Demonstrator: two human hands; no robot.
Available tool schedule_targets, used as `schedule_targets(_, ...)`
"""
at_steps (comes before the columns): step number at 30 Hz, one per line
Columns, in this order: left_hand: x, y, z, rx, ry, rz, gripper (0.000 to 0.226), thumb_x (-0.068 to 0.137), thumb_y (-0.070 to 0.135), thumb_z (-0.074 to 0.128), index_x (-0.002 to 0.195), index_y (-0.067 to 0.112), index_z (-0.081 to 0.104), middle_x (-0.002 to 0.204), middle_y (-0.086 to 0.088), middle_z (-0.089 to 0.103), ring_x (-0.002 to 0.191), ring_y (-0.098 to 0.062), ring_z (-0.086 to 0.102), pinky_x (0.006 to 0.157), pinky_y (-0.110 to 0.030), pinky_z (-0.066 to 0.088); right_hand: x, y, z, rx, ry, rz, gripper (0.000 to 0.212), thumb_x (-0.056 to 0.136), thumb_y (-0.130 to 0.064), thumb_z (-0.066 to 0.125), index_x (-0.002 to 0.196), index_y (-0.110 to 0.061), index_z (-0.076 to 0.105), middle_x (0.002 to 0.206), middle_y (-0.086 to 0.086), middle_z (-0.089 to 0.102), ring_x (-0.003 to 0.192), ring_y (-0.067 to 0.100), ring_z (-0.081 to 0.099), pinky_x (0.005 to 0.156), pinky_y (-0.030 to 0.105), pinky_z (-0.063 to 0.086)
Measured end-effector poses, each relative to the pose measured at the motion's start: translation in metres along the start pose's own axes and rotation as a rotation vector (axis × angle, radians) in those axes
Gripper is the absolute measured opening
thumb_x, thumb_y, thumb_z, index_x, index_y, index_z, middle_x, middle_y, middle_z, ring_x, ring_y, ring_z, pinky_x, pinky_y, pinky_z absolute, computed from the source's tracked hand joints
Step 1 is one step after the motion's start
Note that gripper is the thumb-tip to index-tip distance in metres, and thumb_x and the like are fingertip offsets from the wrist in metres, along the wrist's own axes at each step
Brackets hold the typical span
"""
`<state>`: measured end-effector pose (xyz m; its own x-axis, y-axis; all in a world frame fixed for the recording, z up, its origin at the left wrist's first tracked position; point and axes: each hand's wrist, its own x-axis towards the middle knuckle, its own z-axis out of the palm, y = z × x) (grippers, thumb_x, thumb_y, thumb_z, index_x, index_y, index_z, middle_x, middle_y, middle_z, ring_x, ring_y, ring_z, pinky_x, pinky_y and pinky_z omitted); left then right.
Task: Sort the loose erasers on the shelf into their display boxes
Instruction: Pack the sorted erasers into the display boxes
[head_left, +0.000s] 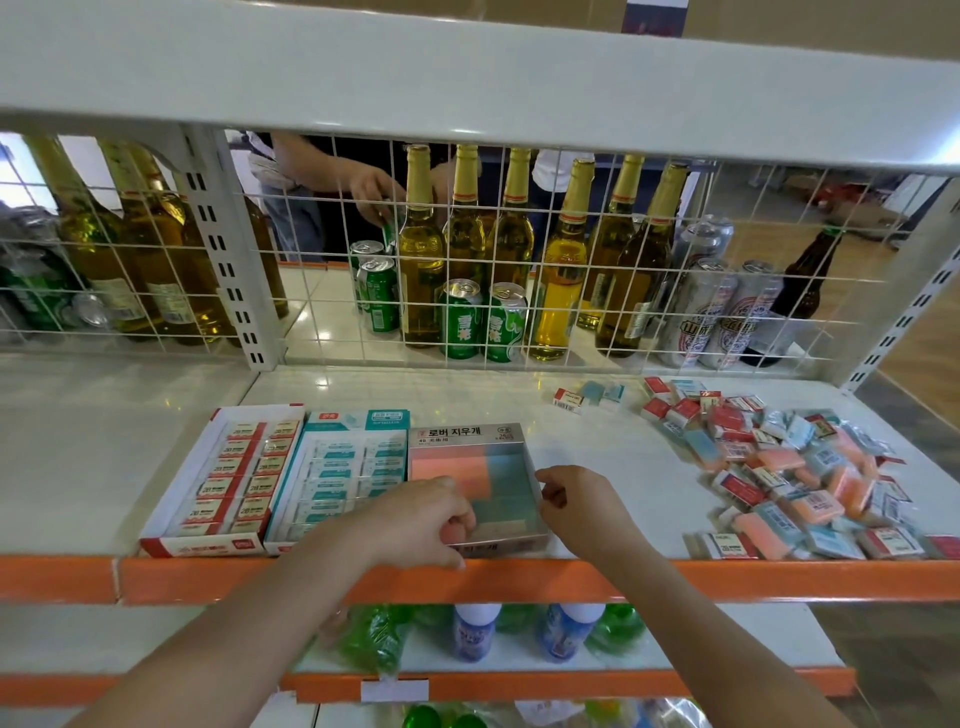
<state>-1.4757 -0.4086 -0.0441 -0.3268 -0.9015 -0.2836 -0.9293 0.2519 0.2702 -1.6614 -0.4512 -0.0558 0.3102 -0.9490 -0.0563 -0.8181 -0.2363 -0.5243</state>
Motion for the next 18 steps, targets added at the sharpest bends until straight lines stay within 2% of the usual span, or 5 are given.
schedule_targets(2, 0.0, -0.001, 0.0, -0.018, 0.0, 0.005, 0.045, 0.083, 0.036, 0.066, 0.124, 0.023, 0.055, 0.115, 0.006, 0.047, 0.106, -0.011, 0.048, 0.089, -0.024, 0.041, -0.001, 0.0, 0.0, 0.008, 0.003, -0.007, 0.031, 0.085, -0.003, 0.047, 0.111, -0.005, 0.064, 0.096, 0.013, 0.067, 0.089, 0.025, 0.06, 0.079, 0.031, 0.048)
schedule_targets(5, -0.002, -0.006, -0.003, -0.157, 0.004, -0.001, 0.04, 0.083, 0.038, 0.066, 0.12, 0.025, 0.058, 0.104, 0.013, 0.045, 0.099, -0.003, 0.046, 0.078, -0.011, 0.037, -0.002, 0.0, -0.001, 0.019, 0.006, -0.013, 0.033, 0.086, -0.002, 0.046, 0.114, -0.006, 0.063, 0.099, 0.013, 0.067, 0.092, 0.025, 0.06, 0.081, 0.031, 0.047)
schedule_targets(6, -0.002, -0.007, -0.004, -0.208, 0.002, -0.009, 0.037, 0.084, 0.038, 0.065, 0.118, 0.025, 0.06, 0.104, 0.014, 0.046, 0.099, -0.003, 0.048, 0.079, -0.011, 0.038, -0.002, 0.0, -0.001, 0.02, 0.008, -0.014, 0.033, 0.086, -0.002, 0.045, 0.114, -0.006, 0.063, 0.099, 0.013, 0.066, 0.093, 0.026, 0.06, 0.082, 0.031, 0.047)
schedule_targets(11, 0.0, -0.007, -0.014, -0.265, -0.017, -0.051, 0.022, 0.091, 0.028, 0.056, 0.109, 0.021, 0.067, 0.102, 0.011, 0.059, 0.098, -0.009, 0.058, 0.092, -0.029, 0.048, -0.001, 0.0, 0.0, 0.01, 0.006, -0.017, 0.035, 0.087, -0.004, 0.045, 0.117, -0.008, 0.062, 0.1, 0.011, 0.066, 0.092, 0.024, 0.059, 0.078, 0.028, 0.047)
schedule_targets(18, 0.01, -0.011, -0.014, -0.257, -0.046, -0.061, 0.016, 0.089, 0.017, 0.06, 0.101, 0.017, 0.07, 0.105, 0.008, 0.068, 0.091, -0.003, 0.059, 0.089, -0.024, 0.048, 0.0, 0.004, 0.004, 0.011, 0.023, -0.032, 0.036, 0.086, -0.004, 0.045, 0.115, -0.011, 0.064, 0.095, 0.01, 0.067, 0.087, 0.023, 0.059, 0.075, 0.028, 0.047)
